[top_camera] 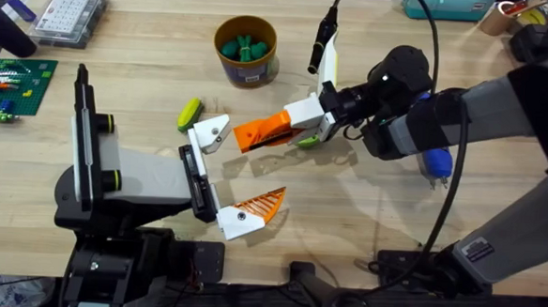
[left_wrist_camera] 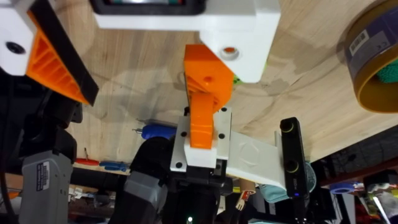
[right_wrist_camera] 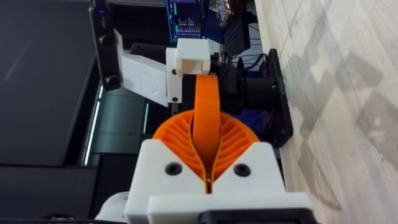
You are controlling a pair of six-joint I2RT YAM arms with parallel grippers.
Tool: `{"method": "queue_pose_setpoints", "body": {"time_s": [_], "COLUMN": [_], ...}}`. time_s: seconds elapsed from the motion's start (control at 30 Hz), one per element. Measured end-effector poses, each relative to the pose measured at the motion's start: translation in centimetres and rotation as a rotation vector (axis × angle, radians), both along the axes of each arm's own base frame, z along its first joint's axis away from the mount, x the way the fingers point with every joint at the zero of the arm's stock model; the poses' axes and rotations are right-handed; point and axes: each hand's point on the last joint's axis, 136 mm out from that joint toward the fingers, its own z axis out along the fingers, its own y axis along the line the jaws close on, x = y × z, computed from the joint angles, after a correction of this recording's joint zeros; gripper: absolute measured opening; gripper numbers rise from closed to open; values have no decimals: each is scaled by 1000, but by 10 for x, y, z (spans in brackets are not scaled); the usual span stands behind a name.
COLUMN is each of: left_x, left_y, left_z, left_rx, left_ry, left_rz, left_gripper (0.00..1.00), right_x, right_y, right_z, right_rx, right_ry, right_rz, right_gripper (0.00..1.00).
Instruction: Pick up the gripper from the table and insert it into the empty holder that is missing its gripper. Then pick up a screw, insert it into the mounting hole, and use the screwdriver to tighten it. Finally, clean up the table by picking up the vegetable and placing it into the bucket.
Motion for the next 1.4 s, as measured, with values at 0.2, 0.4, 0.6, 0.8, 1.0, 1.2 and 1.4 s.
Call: {"method": "queue_pose_setpoints", "body": {"time_s": [0.2,0.4,0.6,0.8,1.0,1.2,1.4], "left_x": [0,-1,-2,-1,3,2,2], "left_y": [0,0,0,0,2,2,2], "left_z": [-5,-10,-10,-10,-10,-11,-11], "left_rx": [0,0,0,0,1,-12,-12], "left_ry": [39,76,76,76,73,108,108], "left_rz": [0,-3,-4,-4,23,22,22], "left_gripper": [985,985,985,985,985,985,988], "right_x": [0,1,5,5,6,-5,-4], "right_y": [0,0,2,3,9,26,26], "right_z": [-1,0,1,2,2,-8,-8], "right_rx": [-7,-4,3,10,12,-12,-3], "right_ry": [15,11,7,-3,7,26,2], "right_rz": [0,-7,-31,-37,-57,-45,-47], "right_gripper": [14,14,13,14,14,14,15]}}
